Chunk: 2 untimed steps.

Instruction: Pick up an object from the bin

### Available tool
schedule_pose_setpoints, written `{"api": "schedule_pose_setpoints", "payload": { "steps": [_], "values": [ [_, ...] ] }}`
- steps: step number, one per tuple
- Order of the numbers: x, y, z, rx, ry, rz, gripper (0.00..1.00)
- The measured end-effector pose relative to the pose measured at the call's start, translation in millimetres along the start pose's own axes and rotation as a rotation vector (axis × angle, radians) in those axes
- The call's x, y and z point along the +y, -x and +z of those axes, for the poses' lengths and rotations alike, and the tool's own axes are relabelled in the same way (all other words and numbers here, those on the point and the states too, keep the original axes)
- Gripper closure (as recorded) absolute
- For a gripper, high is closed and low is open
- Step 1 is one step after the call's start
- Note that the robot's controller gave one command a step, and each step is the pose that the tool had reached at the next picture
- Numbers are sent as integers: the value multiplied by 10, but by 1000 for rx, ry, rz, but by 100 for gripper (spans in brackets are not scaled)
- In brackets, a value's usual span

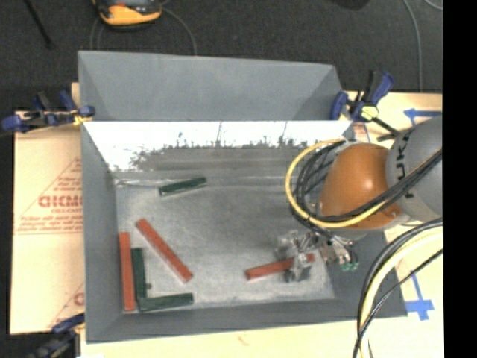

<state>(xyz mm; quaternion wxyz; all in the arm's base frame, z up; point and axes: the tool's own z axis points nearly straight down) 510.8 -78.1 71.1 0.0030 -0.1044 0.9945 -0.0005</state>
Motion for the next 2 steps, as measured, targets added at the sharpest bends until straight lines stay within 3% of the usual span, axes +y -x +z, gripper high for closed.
{"api": "schedule_pose_setpoints", "payload": {
  "steps": [1, 2],
  "values": [
    [0, 0, 0, 0, 0, 0, 100],
    [-130, 242, -1666, -3, -3, 36, 100]
  ]
}}
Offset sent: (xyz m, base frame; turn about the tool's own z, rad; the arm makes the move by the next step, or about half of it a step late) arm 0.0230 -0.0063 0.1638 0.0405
